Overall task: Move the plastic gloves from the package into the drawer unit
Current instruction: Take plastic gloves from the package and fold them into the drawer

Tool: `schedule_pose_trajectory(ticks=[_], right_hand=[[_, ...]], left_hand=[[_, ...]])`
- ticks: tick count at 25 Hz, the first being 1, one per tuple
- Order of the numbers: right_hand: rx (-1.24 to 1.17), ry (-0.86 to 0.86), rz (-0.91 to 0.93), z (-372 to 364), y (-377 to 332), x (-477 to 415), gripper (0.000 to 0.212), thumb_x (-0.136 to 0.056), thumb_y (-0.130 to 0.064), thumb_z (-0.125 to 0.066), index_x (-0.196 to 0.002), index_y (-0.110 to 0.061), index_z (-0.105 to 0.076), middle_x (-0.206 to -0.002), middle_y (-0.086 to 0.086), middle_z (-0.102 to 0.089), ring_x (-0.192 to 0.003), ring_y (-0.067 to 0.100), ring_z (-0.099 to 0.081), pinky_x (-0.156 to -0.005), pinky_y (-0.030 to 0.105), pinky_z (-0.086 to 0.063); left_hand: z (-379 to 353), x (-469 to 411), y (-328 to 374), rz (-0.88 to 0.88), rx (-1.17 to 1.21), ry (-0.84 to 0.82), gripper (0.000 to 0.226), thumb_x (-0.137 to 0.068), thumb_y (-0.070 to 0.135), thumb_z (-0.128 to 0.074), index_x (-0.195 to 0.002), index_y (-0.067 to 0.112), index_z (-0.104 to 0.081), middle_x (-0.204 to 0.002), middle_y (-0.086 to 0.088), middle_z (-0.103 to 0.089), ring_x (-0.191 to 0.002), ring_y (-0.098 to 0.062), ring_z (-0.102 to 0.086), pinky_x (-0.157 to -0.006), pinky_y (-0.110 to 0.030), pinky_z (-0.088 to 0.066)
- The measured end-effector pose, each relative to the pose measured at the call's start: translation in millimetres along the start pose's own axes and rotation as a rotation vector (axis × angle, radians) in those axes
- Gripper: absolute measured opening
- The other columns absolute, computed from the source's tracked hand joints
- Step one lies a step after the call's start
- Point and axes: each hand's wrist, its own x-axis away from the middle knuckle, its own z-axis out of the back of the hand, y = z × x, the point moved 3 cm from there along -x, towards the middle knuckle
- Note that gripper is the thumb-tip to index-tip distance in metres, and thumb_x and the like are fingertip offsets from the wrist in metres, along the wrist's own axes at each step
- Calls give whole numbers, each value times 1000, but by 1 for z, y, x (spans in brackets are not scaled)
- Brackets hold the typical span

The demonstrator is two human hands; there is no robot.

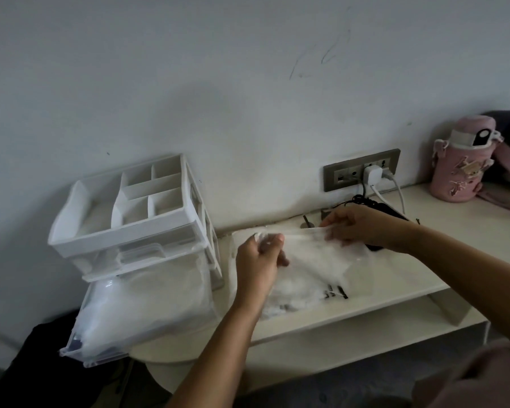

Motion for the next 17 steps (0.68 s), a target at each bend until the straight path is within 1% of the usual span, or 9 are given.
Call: schedule_pose_trajectory(ticks=[2,4,5,6,8,10,12,15,17], right_hand=[[-37,0,-20,-1,1,1,17,-90,-10,-60,-104,-16,-65,-100,9,-70,-96,29,-65,-83,30,-55],[-250,-7,-36,-4,-7,3,22,-93,-15,-55,-112,-9,-63,-106,12,-69,-100,27,-66,-87,32,-55],[-348,-49,-25,-8,-14,4,28,-92,-21,-54,-115,-8,-62,-109,12,-69,-102,24,-67,-87,30,-55],[-379,-117,-4,-14,-23,7,34,-89,-28,-56,-117,-10,-61,-112,10,-68,-103,21,-67,-87,27,-55],[-256,-269,52,-31,-42,12,40,-82,-35,-63,-117,-15,-61,-109,5,-69,-101,15,-67,-85,23,-54],[-126,-371,89,-48,-53,14,36,-79,-34,-68,-109,-15,-67,-101,3,-71,-97,15,-67,-84,23,-52],[-98,-410,109,-65,-64,13,25,-80,-30,-67,-100,-15,-71,-98,3,-72,-97,16,-67,-89,25,-52],[-264,-425,122,-89,-78,7,19,-91,-19,-58,-101,-8,-69,-100,5,-72,-98,19,-67,-91,28,-51],[-349,-386,129,-101,-92,1,21,-95,-18,-52,-101,-4,-66,-94,6,-71,-90,20,-66,-89,33,-53]], left_hand=[[11,1,23,-129,-218,15,11,-89,22,-66,-79,19,-63,-49,5,-58,-44,-3,-55,-52,-23,-48],[25,4,44,-181,-305,-28,9,-86,27,-68,-82,22,-63,-54,5,-59,-45,-2,-55,-45,-21,-46],[34,5,55,-190,-332,-63,8,-85,29,-69,-83,23,-64,-56,5,-59,-47,-3,-56,-44,-20,-45],[44,6,64,-196,-355,-103,9,-84,29,-70,-84,23,-64,-56,4,-60,-48,-5,-56,-44,-19,-44],[65,11,84,-215,-399,-185,11,-82,29,-72,-84,21,-65,-56,1,-62,-48,-10,-56,-43,-19,-42],[87,14,100,-233,-410,-210,11,-80,29,-73,-84,20,-66,-60,-6,-65,-48,-12,-55,-43,-19,-42],[113,15,107,-232,-377,-186,12,-78,29,-73,-81,19,-67,-55,-4,-61,-46,-13,-51,-42,-19,-41],[152,16,98,-175,-288,-112,16,-72,28,-72,-76,14,-65,-52,2,-58,-43,-11,-49,-43,-19,-42],[177,14,84,-115,-230,-30,9,-78,13,-71,-75,10,-63,-50,2,-58,-43,-6,-50,-43,-18,-45]])
